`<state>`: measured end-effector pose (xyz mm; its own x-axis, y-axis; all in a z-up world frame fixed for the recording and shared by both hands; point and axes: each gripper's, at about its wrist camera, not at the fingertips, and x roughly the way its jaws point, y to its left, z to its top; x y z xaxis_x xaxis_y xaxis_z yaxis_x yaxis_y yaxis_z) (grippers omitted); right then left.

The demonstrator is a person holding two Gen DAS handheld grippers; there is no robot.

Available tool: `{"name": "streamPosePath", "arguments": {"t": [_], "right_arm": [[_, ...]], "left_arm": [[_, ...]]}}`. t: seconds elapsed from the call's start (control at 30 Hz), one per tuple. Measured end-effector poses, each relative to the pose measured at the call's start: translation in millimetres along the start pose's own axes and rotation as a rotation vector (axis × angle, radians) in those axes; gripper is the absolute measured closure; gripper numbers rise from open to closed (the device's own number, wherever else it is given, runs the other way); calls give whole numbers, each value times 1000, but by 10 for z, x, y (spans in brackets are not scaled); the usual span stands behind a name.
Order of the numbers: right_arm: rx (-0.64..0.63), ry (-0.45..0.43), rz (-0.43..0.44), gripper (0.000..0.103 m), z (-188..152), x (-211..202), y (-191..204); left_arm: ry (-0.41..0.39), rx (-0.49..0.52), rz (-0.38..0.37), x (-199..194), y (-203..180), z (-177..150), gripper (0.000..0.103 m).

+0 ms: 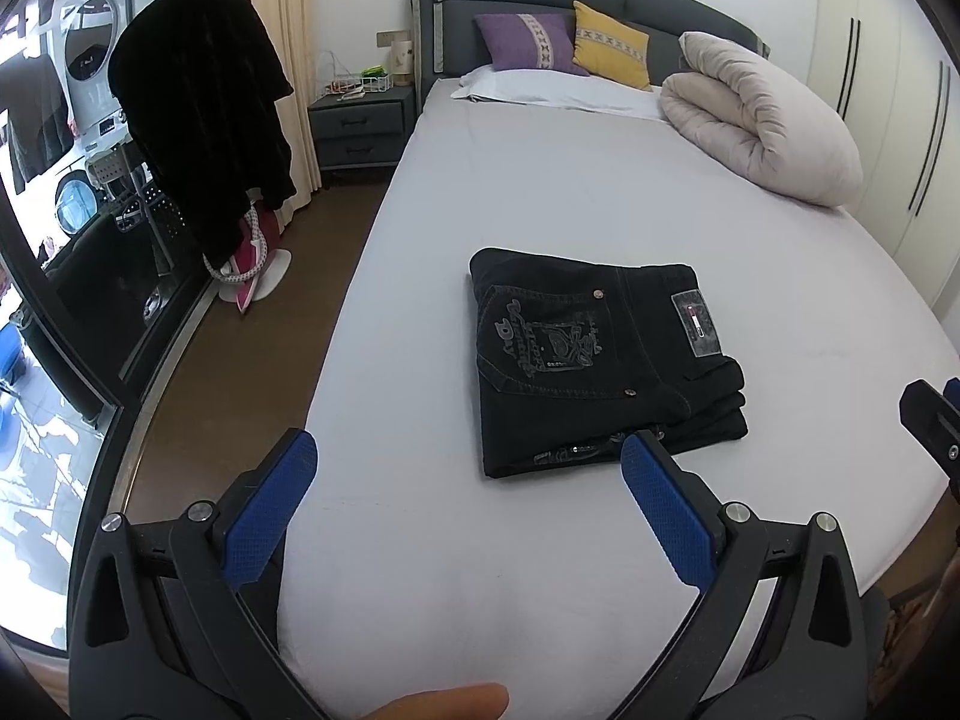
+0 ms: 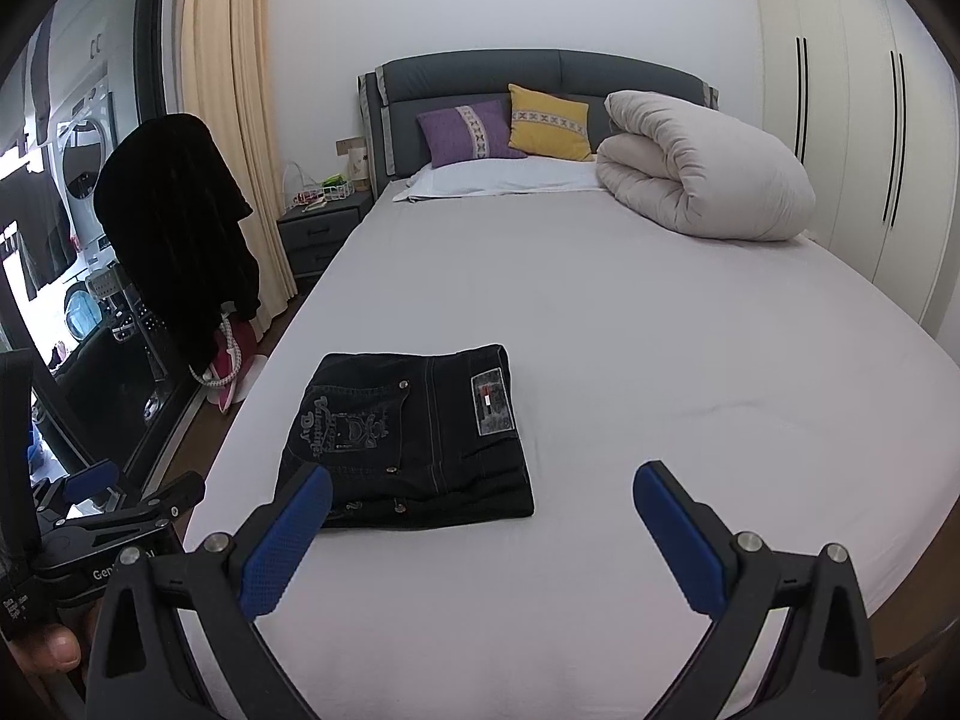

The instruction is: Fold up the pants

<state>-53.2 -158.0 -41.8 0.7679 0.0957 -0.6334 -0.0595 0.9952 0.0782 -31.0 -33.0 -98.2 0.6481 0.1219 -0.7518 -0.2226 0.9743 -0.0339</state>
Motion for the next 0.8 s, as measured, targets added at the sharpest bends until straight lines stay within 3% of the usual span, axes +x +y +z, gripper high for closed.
{"name": "streamPosePath", "arguments": {"t": [0.8], "right_arm": [[-4, 15, 10, 0, -39, 75, 14]], "left_arm": [[6, 6, -4, 65, -21, -12, 0]]}}
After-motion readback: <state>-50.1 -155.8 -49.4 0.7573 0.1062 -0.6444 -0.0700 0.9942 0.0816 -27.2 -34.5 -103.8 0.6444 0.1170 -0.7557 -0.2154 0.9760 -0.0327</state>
